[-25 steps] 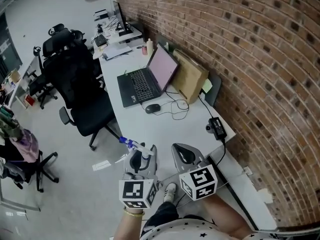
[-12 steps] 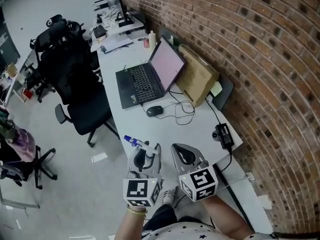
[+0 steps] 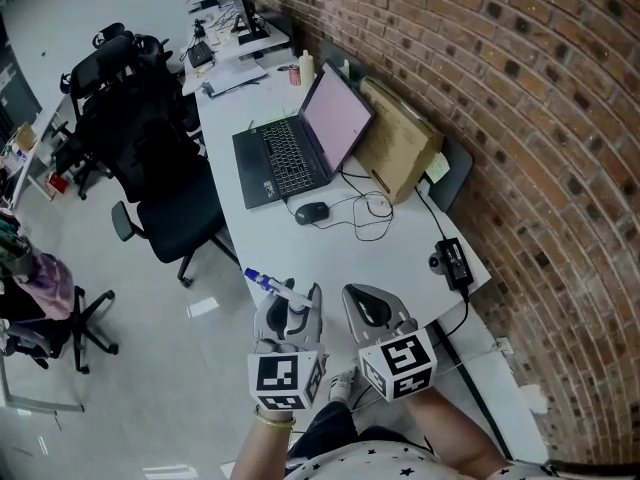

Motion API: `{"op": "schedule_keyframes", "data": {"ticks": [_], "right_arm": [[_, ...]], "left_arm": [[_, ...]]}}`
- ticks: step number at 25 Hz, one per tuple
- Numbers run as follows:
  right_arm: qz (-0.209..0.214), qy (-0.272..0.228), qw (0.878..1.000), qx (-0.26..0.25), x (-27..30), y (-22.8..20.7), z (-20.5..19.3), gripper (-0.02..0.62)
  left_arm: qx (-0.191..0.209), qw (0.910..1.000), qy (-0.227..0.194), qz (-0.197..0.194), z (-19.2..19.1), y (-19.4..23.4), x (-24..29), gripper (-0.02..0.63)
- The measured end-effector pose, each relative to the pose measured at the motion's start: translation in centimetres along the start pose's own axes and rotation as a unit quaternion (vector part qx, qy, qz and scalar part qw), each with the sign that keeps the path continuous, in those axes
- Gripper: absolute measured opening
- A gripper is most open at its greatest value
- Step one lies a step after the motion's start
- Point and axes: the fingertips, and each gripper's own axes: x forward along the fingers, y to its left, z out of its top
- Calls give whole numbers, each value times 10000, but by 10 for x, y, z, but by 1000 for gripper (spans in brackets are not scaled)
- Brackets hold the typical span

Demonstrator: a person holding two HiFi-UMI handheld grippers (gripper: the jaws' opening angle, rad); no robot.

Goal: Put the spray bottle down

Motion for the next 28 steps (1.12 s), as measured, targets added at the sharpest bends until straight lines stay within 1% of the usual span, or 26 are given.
{"op": "schedule_keyframes", "data": {"ticks": [4,8,12,15,17,19,21,24,28], "right_arm": [[26,11,10000,-3,-8,6,-3,-2],[52,-18,10000,-13,-18,14,-5,-2],[87,-66,9999,-41,-31,26,-8,-2],[135,-92,9998,-62,-45,41,-12,-2],[184,-107,9998,-57,-56,52,-15,-2],[215,-161,9996,-48,-68,61,-17,-2],[210,-221,9995,-39,-79,68,-19,-2],[179,-238,9995,-72,-92,77,-23,-2],[93,-240,9995,-199,-106,85,-19,-2]], "left_arm": [[-26,9997,206,106,-8,4,-7,183],[-31,9994,250,240,-13,6,-27,190],[-204,9990,237,314,-17,4,-57,185],[-288,9991,142,264,-16,-6,-82,145],[-307,9990,117,317,-16,-12,-99,94],[-345,9982,159,465,-20,-15,-113,8],[-382,9976,246,523,-27,-18,-125,8],[-395,9975,339,482,-33,-23,-139,8],[-418,9975,355,437,-30,-28,-154,8]]}}
